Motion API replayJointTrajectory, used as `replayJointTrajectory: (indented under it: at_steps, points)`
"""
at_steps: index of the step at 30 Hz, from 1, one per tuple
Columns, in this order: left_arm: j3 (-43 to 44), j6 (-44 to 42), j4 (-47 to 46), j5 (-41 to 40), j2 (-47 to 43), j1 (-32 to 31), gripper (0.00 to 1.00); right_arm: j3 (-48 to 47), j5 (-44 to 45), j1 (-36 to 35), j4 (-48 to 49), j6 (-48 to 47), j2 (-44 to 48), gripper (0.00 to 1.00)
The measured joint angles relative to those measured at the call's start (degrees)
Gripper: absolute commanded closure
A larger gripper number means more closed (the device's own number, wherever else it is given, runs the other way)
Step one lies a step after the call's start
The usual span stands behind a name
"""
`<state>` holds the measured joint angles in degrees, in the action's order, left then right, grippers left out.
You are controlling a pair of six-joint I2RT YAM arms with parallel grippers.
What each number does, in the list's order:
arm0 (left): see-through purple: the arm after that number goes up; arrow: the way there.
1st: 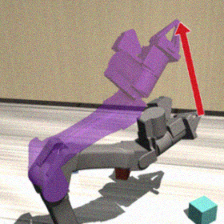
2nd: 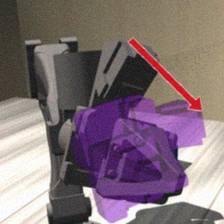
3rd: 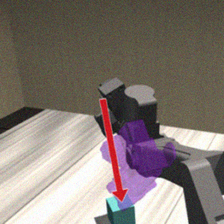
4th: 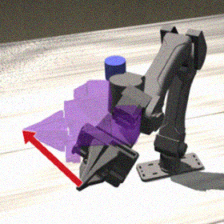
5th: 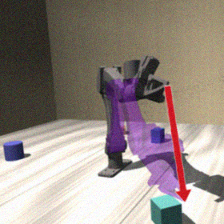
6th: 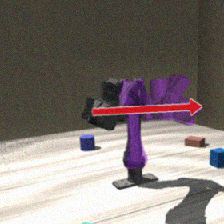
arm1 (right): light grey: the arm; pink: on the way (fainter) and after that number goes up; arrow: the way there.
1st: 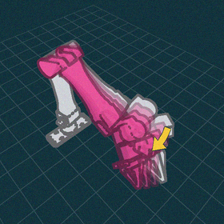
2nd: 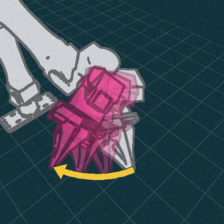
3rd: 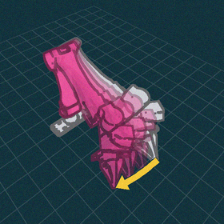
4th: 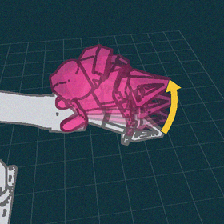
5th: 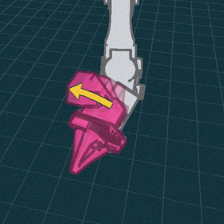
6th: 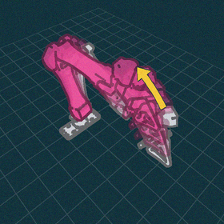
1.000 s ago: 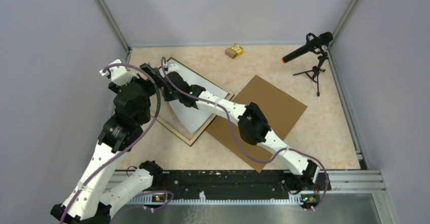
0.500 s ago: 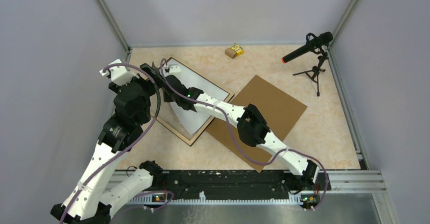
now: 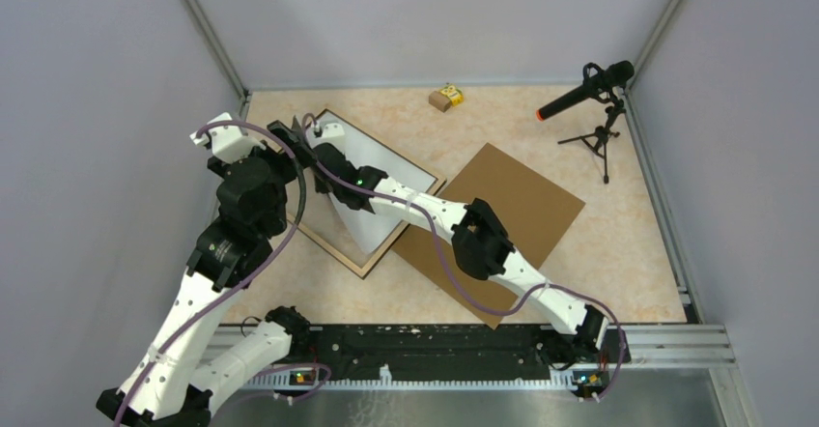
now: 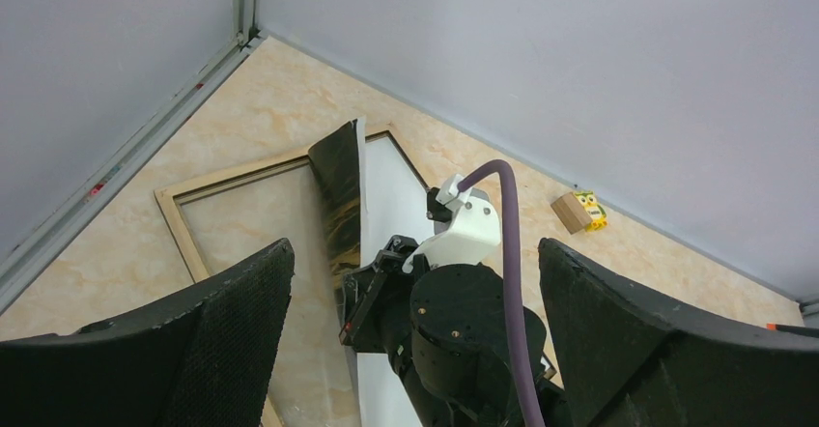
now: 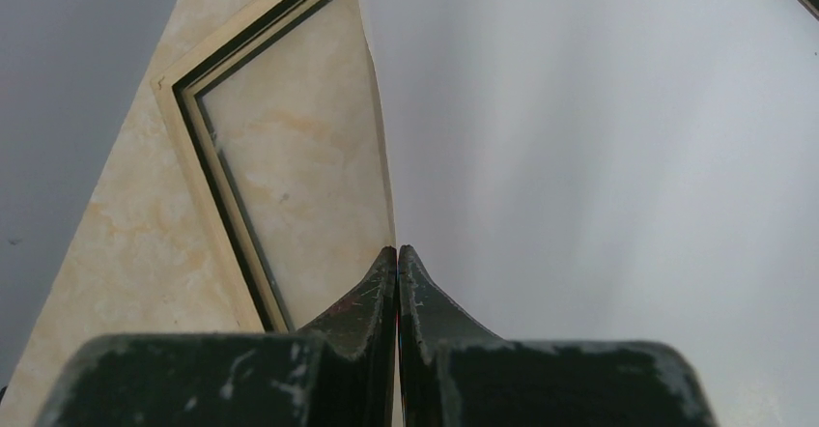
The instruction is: Put the photo into the frame
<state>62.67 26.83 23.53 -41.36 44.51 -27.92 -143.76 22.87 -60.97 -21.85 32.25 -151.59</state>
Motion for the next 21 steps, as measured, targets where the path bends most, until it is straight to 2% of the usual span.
replayJointTrajectory:
  at_steps: [4,9,13,18,21]
  points:
    - [0.0,0.0,0.0,0.0,0.0,0.0,0.01,0.0,-0.4,0.0,0.4,-0.7,0.0,0.76]
    - [0.0,0.0,0.0,0.1,0.0,0.0,0.01,-0.7,-3.6,0.0,1.1,-1.8,0.0,0.43]
    - [0.0,-0.3,0.0,0.5,0.0,0.0,0.01,-0.8,-6.2,0.2,0.9,-2.6,0.0,0.21]
    - [-0.1,-1.8,-0.8,2.6,0.6,0.0,0.01,-0.5,-11.4,0.8,-0.4,-3.2,0.3,0.1]
    - [-0.2,-2.8,-1.1,4.5,1.2,0.2,0.01,2.8,-15.1,1.6,-1.4,-3.2,2.5,0.07]
